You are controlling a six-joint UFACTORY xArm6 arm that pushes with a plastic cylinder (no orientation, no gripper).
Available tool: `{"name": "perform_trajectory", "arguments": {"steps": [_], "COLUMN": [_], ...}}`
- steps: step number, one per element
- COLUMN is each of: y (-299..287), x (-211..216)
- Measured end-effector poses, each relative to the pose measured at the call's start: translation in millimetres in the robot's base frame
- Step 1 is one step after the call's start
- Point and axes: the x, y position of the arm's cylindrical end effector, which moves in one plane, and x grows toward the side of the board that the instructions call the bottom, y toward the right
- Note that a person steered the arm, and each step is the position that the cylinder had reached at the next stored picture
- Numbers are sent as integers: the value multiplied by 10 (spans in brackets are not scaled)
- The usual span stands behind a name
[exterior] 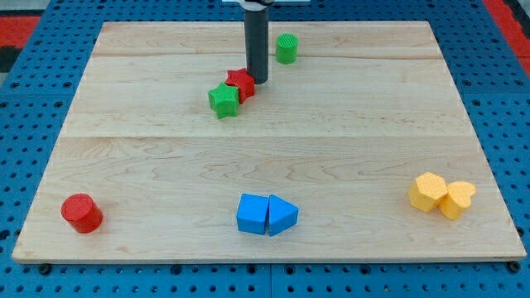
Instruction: Slide the red star towards the bottom left
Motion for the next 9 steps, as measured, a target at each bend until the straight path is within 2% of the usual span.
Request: {"name": "perform_trajectory", "arguments": {"steps": [2,4,6,8,9], "y": [170,-549,-751,-1345,-1348], "x": [280,23,-505,-503,-339]}}
